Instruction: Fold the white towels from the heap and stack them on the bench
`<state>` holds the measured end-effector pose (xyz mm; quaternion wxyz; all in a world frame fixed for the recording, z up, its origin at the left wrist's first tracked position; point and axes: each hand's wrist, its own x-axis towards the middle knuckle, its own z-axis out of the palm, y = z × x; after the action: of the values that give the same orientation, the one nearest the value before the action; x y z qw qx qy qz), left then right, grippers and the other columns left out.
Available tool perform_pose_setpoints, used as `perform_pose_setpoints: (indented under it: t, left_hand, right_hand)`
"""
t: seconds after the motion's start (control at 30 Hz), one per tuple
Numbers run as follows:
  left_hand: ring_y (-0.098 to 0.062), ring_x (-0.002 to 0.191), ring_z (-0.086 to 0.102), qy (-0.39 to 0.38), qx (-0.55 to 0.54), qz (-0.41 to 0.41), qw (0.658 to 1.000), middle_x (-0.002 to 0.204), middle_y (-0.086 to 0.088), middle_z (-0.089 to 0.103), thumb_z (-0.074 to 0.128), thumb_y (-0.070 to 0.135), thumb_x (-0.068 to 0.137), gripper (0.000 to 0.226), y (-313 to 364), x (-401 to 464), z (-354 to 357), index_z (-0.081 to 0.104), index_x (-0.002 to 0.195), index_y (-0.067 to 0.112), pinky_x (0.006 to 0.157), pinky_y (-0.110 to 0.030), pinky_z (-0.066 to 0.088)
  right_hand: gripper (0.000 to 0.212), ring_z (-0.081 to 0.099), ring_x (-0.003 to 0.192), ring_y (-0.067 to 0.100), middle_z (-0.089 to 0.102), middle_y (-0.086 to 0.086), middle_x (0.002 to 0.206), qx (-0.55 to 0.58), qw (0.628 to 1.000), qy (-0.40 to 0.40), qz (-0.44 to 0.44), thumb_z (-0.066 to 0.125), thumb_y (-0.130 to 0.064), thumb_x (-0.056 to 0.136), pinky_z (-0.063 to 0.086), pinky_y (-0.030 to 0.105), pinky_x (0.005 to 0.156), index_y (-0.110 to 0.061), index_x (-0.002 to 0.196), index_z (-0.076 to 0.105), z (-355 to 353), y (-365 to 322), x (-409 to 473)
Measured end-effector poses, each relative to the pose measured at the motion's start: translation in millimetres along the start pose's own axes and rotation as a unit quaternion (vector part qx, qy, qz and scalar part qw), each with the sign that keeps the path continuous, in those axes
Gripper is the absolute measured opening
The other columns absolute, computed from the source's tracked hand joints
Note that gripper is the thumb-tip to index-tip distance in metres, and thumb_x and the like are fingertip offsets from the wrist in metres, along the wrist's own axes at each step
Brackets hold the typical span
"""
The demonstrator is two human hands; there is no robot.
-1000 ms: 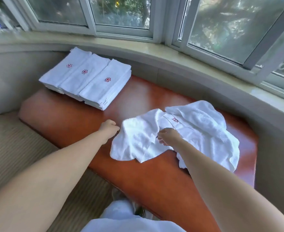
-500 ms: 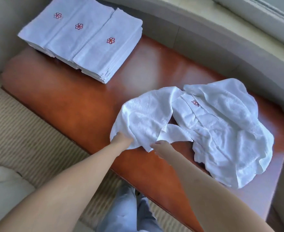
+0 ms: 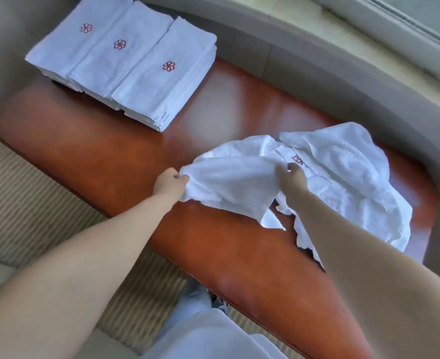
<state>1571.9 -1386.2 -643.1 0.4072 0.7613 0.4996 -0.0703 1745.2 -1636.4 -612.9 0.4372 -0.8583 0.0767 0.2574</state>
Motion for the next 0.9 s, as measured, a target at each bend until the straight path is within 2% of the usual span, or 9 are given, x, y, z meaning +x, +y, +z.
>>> perform_pose_setpoints:
  t: [0.07,0.13,0.23,0.37,0.47,0.53,0.73,0.83,0.9]
  left_hand:
    - [-0.02,0.064,0.046,0.015,0.002,0.023,1.0,0.075,0.002,0.052,0.057,0.028,0.09,0.018,13,1,-19,0.05,0.08,0.015,0.054,-0.032,0.033]
    - [-0.018,0.064,0.049,0.021,0.019,0.058,0.998,0.077,0.004,0.055,0.059,0.031,0.089,0.018,23,-3,-33,0.052,0.083,0.016,0.054,-0.031,0.036]
    - [-0.014,0.064,0.049,0.035,0.007,0.092,0.995,0.076,0.008,0.054,0.062,0.035,0.085,0.018,33,-12,-52,0.051,0.08,0.022,0.055,-0.031,0.035]
    - [-0.012,0.065,0.049,0.047,-0.02,0.129,0.99,0.077,0.01,0.054,0.063,0.036,0.08,0.017,49,-23,-80,0.051,0.079,0.024,0.058,-0.031,0.036]
    - [-0.013,0.069,0.052,0.04,-0.038,0.154,0.987,0.079,0.009,0.056,0.064,0.035,0.08,0.016,65,-29,-95,0.05,0.079,0.027,0.062,-0.032,0.039]
    - [-0.014,0.07,0.053,0.032,-0.029,0.159,0.986,0.079,0.009,0.057,0.065,0.034,0.081,0.016,72,-31,-96,0.051,0.08,0.027,0.065,-0.032,0.041]
    - [-0.015,0.072,0.053,0.014,-0.015,0.148,0.989,0.082,0.006,0.057,0.067,0.029,0.084,0.014,74,-37,-88,0.054,0.083,0.022,0.065,-0.031,0.04]
    - [-0.015,0.076,0.054,0.002,-0.004,0.147,0.989,0.087,0.005,0.059,0.069,0.031,0.087,0.016,77,-39,-87,0.056,0.085,0.021,0.066,-0.029,0.04]
    - [-0.015,0.076,0.053,-0.006,-0.01,0.142,0.99,0.088,0.004,0.058,0.07,0.031,0.088,0.017,84,-42,-88,0.057,0.086,0.021,0.064,-0.029,0.039]
  right_hand:
    - [0.032,0.027,0.058,0.015,0.03,-0.003,0.066,-0.023,0.999,0.028,-0.027,0.051,-0.023,0.095,0.024,0.023,0.043,-0.019,0.068,0.034,-20,-18,7]
    - [0.035,0.025,0.056,0.016,0.027,-0.004,0.064,-0.044,0.998,0.025,-0.048,0.051,-0.022,0.092,0.021,0.025,0.041,-0.022,0.065,0.029,-35,-29,5]
    - [0.029,0.029,0.057,0.018,0.032,-0.003,0.065,-0.055,0.997,0.006,-0.047,0.053,-0.024,0.091,0.022,0.026,0.047,-0.02,0.068,0.038,-50,-36,-2]
    - [0.025,0.036,0.055,0.019,0.039,-0.001,0.068,-0.039,0.998,-0.004,-0.043,0.055,-0.025,0.091,0.024,0.015,0.036,-0.018,0.069,0.048,-67,-56,-13]
    - [0.014,0.044,0.064,0.022,0.046,0.006,0.077,0.004,0.999,0.006,-0.043,0.059,-0.025,0.087,0.036,0.029,0.055,-0.016,0.076,0.056,-80,-75,-18]
    - [0.006,0.045,0.071,0.023,0.048,0.008,0.081,0.026,0.999,0.007,-0.038,0.06,-0.023,0.086,0.036,0.037,0.063,-0.018,0.083,0.06,-88,-79,-19]
    - [0.015,0.044,0.062,0.024,0.046,0.006,0.076,0.04,0.999,0.007,0.005,0.064,-0.024,0.085,0.038,0.035,0.062,-0.014,0.076,0.059,-102,-72,-23]
    - [0.018,0.051,0.071,0.024,0.053,0.007,0.084,0.063,0.998,0.0,0.019,0.067,-0.024,0.084,0.041,0.035,0.065,-0.009,0.094,0.069,-109,-79,-22]
    - [0.024,0.053,0.074,0.025,0.054,0.006,0.09,0.075,0.997,-0.003,0.037,0.067,-0.024,0.086,0.044,0.031,0.064,-0.009,0.105,0.065,-115,-87,-22]
